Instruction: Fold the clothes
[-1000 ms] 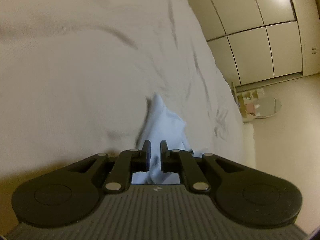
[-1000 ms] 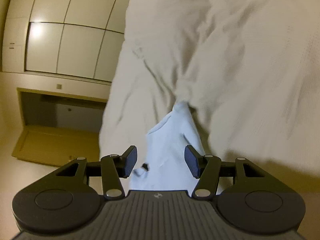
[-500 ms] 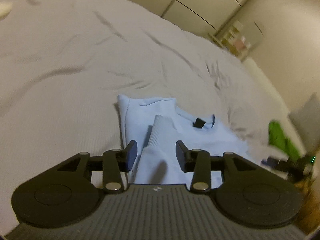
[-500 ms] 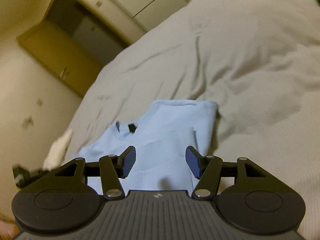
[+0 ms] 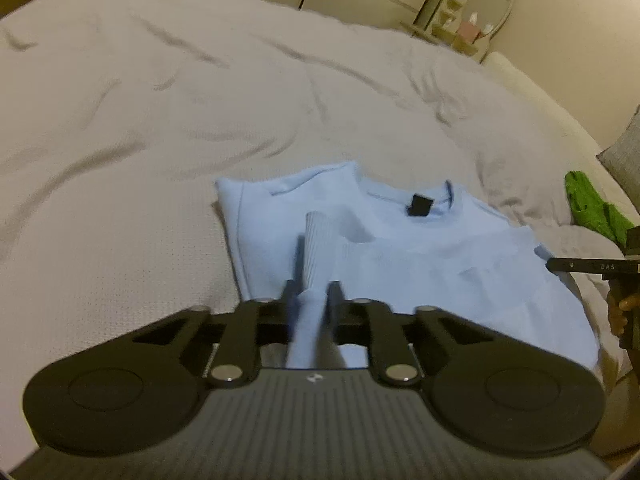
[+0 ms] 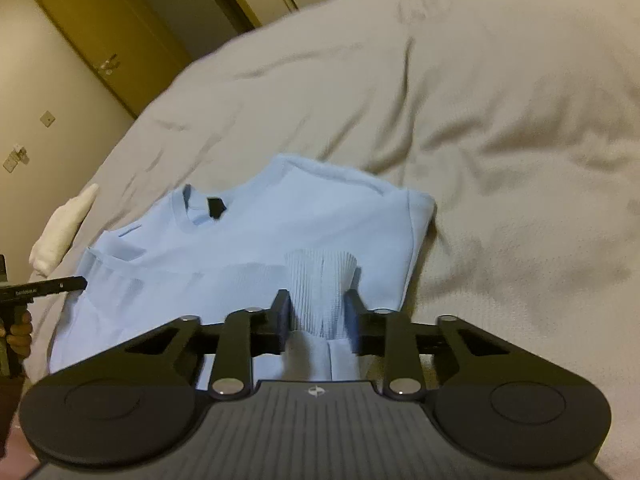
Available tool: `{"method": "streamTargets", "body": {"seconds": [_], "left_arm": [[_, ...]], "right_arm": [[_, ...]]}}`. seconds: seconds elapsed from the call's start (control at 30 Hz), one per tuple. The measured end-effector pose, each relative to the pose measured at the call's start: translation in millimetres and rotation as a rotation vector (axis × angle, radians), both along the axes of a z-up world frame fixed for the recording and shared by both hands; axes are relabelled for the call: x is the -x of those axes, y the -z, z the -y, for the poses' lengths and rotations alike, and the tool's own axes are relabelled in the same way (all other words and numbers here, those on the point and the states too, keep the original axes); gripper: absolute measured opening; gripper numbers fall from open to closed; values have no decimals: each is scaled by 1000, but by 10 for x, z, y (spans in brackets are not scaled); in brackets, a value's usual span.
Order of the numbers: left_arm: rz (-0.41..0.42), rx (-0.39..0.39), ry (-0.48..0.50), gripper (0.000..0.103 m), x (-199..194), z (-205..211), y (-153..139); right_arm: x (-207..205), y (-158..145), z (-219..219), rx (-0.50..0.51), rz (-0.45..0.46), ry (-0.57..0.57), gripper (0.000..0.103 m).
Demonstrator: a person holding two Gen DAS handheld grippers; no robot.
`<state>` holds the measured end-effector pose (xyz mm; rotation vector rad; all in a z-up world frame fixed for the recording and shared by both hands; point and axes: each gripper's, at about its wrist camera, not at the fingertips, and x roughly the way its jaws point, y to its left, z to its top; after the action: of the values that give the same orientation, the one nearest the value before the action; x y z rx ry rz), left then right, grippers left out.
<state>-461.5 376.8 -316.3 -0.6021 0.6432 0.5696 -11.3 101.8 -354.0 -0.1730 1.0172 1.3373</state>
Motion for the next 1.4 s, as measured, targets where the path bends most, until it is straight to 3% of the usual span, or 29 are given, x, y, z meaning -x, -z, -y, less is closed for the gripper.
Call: {"method": "streamTargets", "body": {"seconds": [0.2,0.33,0.43,0.6,0.83,0.9,0.97,1.03,1.13,1.2,1.3,1.4], "left_arm": [[58,-122,-17,8,17,148,-273],[99,-140,-73,8,-143,-127,-368],[85,-149,-94,8,-354,-373,-328],[-9,-194,-83,8,-711,-623,-182],[-209,-199,-63,14,-1000,-793,287],[-232,-208,-83,22,-1000,-801,346],[-230,-221,-131,29,-922,-792,261],[-222,-237,-189,29,-811,-775,142],[-202,-274,-259,22,-562,-526,-123],[-157,-276,-262,22,-381,-261,-300],[-66,-216,-169,22,-303,307,-411],[-48,-218,-44,22,-453,919,-351]], "right_arm": [[265,-465,136,-128,176,22,20],[254,-628,-61,-166,275,56,19],[154,-622,-331,-159,310,78,19],[-1,-453,-841,-85,361,79,19],[-95,105,-1289,119,370,66,20],[-76,211,-1302,153,384,76,27],[-48,194,-1255,167,427,113,57],[-23,65,-1134,151,479,175,66],[95,-262,-786,76,504,262,68],[286,-486,-447,-29,460,268,68],[661,-631,-8,-142,359,228,67],[1143,-593,258,-188,295,148,60]]}}
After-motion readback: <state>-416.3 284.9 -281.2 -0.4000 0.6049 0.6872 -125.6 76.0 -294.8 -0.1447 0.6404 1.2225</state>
